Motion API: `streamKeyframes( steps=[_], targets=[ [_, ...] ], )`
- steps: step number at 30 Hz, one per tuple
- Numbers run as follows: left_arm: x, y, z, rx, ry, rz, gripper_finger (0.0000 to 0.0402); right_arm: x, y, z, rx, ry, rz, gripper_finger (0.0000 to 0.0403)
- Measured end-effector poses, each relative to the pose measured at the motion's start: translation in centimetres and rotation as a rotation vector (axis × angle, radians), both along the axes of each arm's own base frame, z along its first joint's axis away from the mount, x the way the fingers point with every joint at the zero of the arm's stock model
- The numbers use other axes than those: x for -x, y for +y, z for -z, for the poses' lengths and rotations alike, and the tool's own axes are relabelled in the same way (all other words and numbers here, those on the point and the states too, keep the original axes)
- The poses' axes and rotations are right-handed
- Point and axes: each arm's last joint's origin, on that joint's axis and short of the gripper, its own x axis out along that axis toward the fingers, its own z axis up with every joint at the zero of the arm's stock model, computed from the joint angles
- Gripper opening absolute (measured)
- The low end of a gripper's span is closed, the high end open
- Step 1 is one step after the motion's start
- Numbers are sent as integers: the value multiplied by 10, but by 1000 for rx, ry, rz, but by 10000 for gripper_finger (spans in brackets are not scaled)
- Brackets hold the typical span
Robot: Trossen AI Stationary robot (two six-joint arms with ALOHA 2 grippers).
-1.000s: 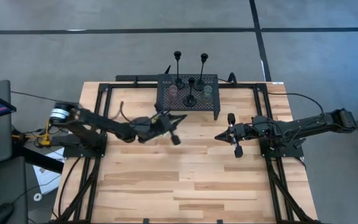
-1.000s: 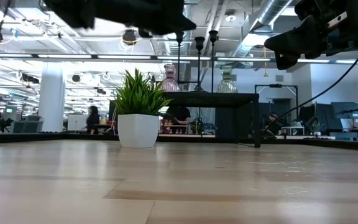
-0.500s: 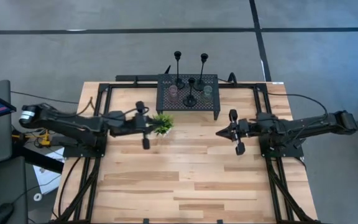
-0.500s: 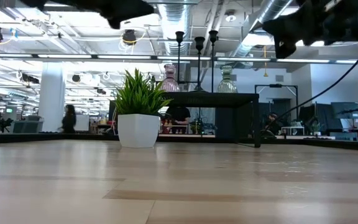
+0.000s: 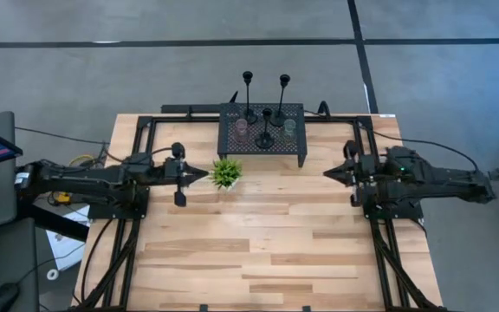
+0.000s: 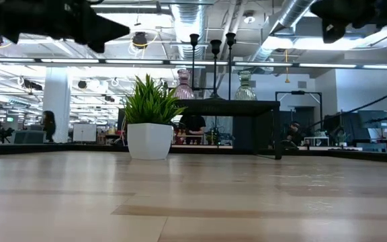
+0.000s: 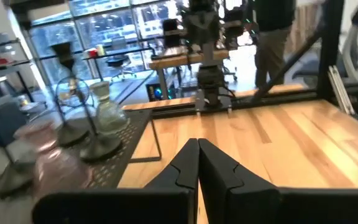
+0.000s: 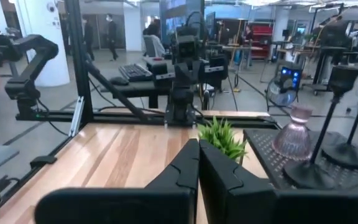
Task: Pick & Place candle stick holders
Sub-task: Return to Home Position
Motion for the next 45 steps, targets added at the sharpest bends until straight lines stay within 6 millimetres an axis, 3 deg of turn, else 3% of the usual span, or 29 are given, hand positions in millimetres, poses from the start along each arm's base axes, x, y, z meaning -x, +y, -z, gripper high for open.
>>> streamKeyframes(
  steps=[10, 20, 25, 37, 45],
  targets=[
    [27, 1, 24, 63, -87, 4, 7, 36, 2, -2, 5, -76, 1, 0],
    [33, 0, 60, 119, -72, 22, 7, 50, 3, 1, 4, -98, 3, 0],
    [32, -1, 73, 138, -21, 77, 7, 53, 3, 1, 5, -103, 3, 0],
    [31, -1, 75, 103, 6, 77, 7, 50, 3, 9, 7, -99, 8, 0],
    [30, -1, 75, 103, 10, 76, 7, 32, 1, 37, 31, -117, 31, 0]
  ],
)
